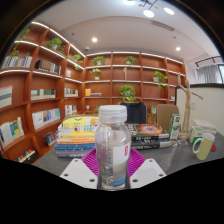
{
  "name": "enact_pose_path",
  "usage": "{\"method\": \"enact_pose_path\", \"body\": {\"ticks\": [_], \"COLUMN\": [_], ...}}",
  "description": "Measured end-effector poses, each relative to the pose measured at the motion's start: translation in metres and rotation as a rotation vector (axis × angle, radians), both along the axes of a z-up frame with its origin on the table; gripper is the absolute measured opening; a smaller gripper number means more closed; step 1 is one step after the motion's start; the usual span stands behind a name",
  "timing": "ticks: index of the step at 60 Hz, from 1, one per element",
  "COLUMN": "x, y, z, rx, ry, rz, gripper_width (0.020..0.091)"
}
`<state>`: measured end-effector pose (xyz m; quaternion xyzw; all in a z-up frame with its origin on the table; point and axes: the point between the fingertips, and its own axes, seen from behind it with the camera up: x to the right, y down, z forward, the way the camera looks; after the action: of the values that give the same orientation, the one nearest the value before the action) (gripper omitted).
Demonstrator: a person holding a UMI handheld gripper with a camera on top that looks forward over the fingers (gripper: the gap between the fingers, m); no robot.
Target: Pour water
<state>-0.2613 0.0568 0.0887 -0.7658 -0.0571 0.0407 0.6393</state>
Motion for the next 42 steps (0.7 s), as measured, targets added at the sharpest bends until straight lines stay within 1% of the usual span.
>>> {"method": "enact_pose_path", "body": {"ticks": [4,17,21,31,34,42], "x": [0.005,0.009,0.014,0.054,0.074,0.138], "y": [-0.002,0.001,-0.001,-0.003,-0.002,0.013], "z": [0.000,0.000,0.003,0.045,0.063,0.086], "rx": [-0.009,-0.003,-0.012,0.054,0.071,0.110], "ry": [0.031,0.036,0.098,0.463,0.582,0.885], "rz": [-0.021,-0.024,-0.025,-0.051,-0.071,-0.133], "gripper_width": [0.0343,0.0343,0.0344,0.0345,0.0344,0.0345]}}
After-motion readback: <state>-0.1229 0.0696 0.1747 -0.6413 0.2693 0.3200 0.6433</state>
